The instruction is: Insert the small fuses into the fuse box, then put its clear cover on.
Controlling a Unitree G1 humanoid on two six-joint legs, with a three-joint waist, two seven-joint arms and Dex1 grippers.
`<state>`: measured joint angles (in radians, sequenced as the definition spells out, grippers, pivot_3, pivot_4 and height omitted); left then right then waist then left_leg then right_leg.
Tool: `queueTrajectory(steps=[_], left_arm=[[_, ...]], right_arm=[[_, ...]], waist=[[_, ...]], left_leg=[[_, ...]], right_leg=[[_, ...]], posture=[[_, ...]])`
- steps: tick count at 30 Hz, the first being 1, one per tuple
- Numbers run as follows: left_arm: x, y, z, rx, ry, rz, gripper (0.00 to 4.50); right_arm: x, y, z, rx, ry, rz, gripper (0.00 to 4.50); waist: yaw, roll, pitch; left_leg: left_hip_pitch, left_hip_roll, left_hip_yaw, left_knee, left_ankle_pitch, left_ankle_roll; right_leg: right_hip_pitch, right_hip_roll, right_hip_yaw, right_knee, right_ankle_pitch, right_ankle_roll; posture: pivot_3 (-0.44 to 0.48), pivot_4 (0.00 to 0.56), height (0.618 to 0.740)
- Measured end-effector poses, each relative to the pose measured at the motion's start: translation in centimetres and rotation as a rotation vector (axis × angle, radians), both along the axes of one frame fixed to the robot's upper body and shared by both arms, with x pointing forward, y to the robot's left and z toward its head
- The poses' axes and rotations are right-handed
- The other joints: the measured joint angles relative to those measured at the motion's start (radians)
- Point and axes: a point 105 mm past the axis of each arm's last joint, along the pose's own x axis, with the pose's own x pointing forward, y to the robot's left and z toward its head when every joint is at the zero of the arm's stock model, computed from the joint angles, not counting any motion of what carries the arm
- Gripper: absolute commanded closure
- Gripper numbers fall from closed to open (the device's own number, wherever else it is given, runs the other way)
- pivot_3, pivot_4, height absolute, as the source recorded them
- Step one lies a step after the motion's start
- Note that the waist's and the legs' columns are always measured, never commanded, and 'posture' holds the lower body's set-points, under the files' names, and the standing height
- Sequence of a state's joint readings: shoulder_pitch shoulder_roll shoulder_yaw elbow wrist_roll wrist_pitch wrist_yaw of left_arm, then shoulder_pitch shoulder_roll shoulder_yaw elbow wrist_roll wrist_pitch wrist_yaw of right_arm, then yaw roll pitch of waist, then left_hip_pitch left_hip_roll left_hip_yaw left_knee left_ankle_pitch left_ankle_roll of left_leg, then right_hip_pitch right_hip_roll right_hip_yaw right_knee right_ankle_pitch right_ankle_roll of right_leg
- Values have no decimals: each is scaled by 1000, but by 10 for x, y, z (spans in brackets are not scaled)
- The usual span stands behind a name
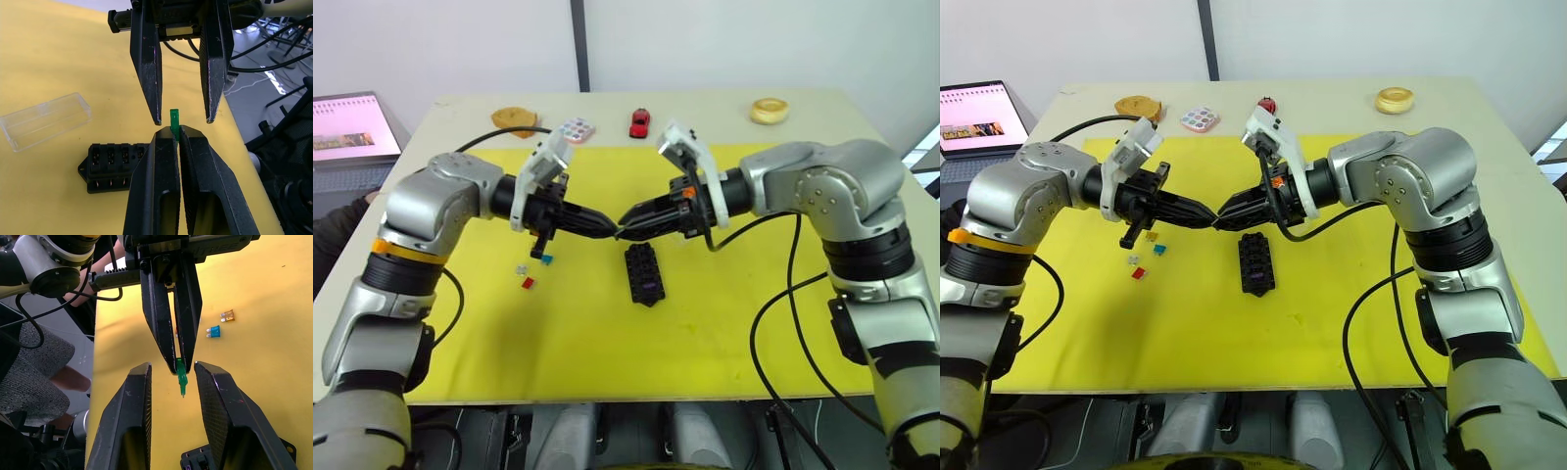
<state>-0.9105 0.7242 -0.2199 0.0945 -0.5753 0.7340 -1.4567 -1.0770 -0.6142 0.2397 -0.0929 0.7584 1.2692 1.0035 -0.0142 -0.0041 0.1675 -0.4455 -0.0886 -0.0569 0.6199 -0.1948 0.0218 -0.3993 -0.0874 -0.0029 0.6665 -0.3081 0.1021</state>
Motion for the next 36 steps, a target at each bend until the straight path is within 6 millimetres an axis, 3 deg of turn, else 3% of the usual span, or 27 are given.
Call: queueTrajectory(steps=[3, 14, 17, 22, 30, 33, 36], left_arm=[[0, 0, 0, 0, 1, -1, 4500], [0, -1, -1, -4, 5, -2, 4500], [1, 0, 0, -8, -2, 9, 3559], [3, 8, 3, -13, -16, 53, 1074], [-1, 29, -4, -12, -52, 163, 1074], [-7, 30, -19, -5, -53, 210, 1074], [-19, 27, -49, 27, -100, 272, 1074]], right_arm=[[1, 0, -2, 1, 0, -6, 4356], [2, -1, -2, 6, -11, -10, 4435], [2, -1, -2, 11, -17, -8, 4500], [4, -4, -4, 16, -31, -7, 4500], [15, -21, -20, 126, -241, 29, 4500], [17, -31, -33, 145, -334, 82, 4500], [19, -43, -52, 128, -398, 120, 4500]], waist=[[0, 0, 0], [0, 0, 0], [0, 0, 0], [0, 0, 0], [2, 0, 0], [1, 0, 0], [0, 0, 0]], left_leg=[[0, 0, 0, 0, 0, 0], [0, 0, 0, 2, 0, 0], [0, 0, 0, 2, 0, 0], [0, 0, 0, 2, 0, 0], [0, 0, 0, 3, 0, 0], [1, 0, 0, 4, 0, 0], [2, 0, 0, 4, 0, 0]], right_leg=[[0, 0, 0, 0, 0, 0], [0, 0, 0, 1, 0, 0], [0, 0, 0, 1, 0, 0], [0, 0, 0, 1, 0, 0], [2, 1, 0, 1, 0, 0], [2, 1, 0, 1, 0, 0], [3, 1, 0, 1, 0, 0]], posture=[[0, 150, 740], [0, 150, 740], [0, 150, 740], [0, 150, 740], [0, 150, 740], [0, 150, 740], [0, 150, 740]])
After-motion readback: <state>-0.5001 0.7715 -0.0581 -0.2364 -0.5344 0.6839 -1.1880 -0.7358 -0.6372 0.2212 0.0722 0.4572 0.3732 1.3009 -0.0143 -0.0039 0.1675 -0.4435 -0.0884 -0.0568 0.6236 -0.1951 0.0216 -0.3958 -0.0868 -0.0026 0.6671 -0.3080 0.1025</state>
